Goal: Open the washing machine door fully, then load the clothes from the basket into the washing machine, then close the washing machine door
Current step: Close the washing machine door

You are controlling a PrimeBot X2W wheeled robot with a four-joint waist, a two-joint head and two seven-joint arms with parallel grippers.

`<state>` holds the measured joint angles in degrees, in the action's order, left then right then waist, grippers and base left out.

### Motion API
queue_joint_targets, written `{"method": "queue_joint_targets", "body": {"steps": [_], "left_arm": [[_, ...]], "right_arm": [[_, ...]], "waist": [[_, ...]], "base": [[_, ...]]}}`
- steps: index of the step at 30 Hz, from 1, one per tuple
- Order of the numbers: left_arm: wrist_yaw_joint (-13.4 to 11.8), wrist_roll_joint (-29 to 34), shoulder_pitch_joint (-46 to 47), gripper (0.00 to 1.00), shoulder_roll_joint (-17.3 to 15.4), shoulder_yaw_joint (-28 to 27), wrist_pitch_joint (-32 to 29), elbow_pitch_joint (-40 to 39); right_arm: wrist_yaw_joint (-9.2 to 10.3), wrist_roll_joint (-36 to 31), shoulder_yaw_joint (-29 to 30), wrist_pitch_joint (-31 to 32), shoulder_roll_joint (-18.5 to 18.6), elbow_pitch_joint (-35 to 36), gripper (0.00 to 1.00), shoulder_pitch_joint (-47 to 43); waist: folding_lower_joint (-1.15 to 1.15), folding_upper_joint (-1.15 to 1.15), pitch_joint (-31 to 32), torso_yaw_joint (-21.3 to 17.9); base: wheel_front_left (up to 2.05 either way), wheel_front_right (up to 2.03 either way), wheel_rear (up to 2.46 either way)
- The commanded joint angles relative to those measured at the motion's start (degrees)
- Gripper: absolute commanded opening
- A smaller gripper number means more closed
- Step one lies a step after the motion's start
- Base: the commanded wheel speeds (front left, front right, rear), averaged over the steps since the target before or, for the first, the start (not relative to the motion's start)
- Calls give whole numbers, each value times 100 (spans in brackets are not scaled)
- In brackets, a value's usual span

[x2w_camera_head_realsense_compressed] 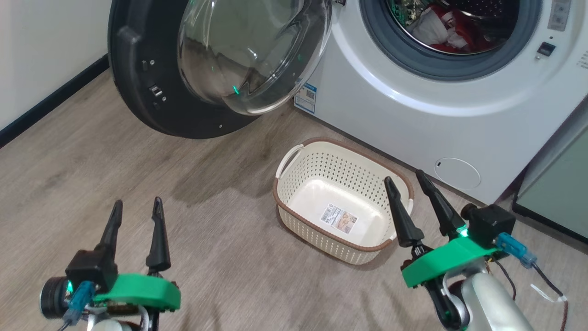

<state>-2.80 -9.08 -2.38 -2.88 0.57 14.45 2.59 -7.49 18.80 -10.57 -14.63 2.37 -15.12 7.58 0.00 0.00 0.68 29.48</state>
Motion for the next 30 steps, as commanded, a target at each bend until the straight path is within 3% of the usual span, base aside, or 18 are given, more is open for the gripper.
{"method": "queue_joint_targets", "body": {"steps": [1,7,8,9,10,23,30], "left_arm": [[-51,-56,184,100,1,-153,55,-251],[-74,-77,168,100,1,-171,55,-284],[-78,-93,168,79,1,-166,55,-293],[-81,-135,167,34,1,-157,55,-300],[-73,-177,163,0,1,-147,55,-302],[-152,-414,509,0,1,-208,55,-600],[154,-379,1313,0,-11,-809,55,-721]], "right_arm": [[0,-13,-127,-37,51,163,100,245],[0,-32,-131,-37,51,160,100,261],[0,-38,-124,-37,51,165,100,259],[0,-47,-113,-37,51,171,100,252],[0,-59,-100,-37,51,177,100,243],[0,-625,182,-37,51,338,100,234],[0,-1092,376,-11,58,533,100,258]], "waist": [[0,0,-13,8],[0,0,-40,27],[0,0,-48,32],[0,0,-59,39],[0,0,-71,47],[0,0,-849,178],[0,0,-1482,228]], "base": [[0,0,0],[0,0,0],[0,0,0],[0,0,0],[0,0,0],[0,0,0],[0,0,0]]}}
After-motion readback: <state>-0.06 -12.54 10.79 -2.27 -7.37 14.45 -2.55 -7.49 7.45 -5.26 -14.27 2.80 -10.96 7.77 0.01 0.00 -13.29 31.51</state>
